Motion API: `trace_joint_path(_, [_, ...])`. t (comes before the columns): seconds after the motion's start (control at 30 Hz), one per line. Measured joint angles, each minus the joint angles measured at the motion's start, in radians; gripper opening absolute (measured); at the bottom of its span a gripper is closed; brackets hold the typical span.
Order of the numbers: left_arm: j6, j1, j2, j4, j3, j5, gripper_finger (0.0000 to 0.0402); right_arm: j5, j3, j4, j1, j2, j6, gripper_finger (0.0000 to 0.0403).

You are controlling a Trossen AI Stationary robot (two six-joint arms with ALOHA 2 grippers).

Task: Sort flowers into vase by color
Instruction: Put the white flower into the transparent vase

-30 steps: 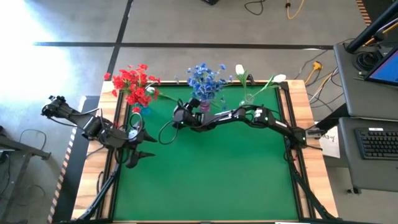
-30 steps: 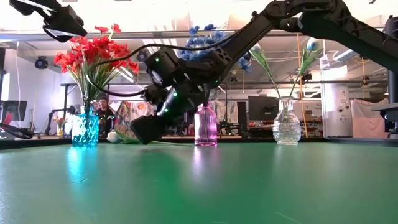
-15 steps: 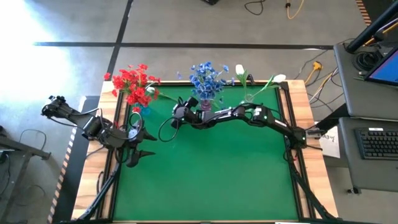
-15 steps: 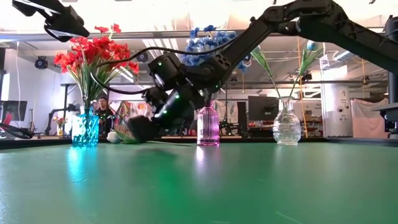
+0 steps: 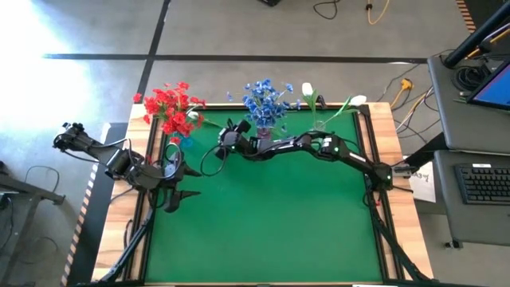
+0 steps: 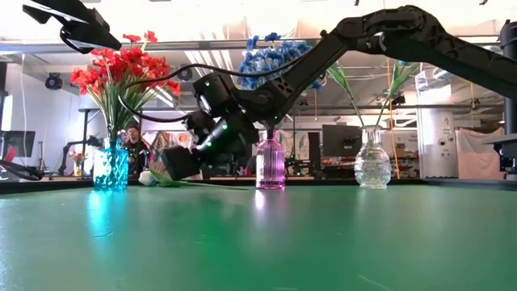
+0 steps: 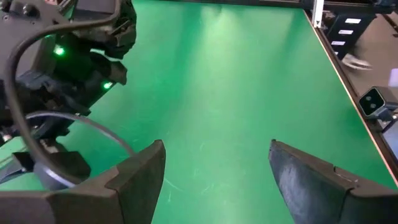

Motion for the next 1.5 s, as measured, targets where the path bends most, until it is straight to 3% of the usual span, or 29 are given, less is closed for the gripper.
trace_joint_path(0.33, [-0.005,0.0,0.01,-0.003,0.0,-0.011,0.0272,0.001,0.098,-0.038,0.008,0.079,-0.055,0.0199])
trace_joint_path(0.6, [-0.001,0.001,0.051,-0.005,0.0,-0.052,0.0272,0.004,0.052,-0.198,0.132,-0.018,-0.114,0.0199])
trace_joint_path(0.67, [-0.001,0.001,0.062,-0.007,0.0,-0.071,0.0272,0.056,0.012,-0.216,0.165,-0.056,-0.132,0.0199])
trace_joint_path(0.87, [0.003,0.002,0.089,-0.007,0.0,-0.101,0.0272,0.161,-0.206,-0.242,0.256,-0.214,-0.132,0.0199])
trace_joint_path(1.07, [0.025,0.015,0.171,0.042,0.0,-0.268,0.0272,0.165,-0.486,-0.262,0.309,-0.481,-0.03,0.0199])
trace_joint_path(1.27, [0.178,0.081,0.343,0.256,-0.001,-0.289,0.0272,0.166,-0.712,-0.248,0.364,-0.762,0.039,0.0199])
trace_joint_path(1.5, [0.304,0.248,0.603,0.461,-0.002,-0.34,0.0272,0.173,-0.85,-0.216,0.403,-0.984,0.045,0.0199])
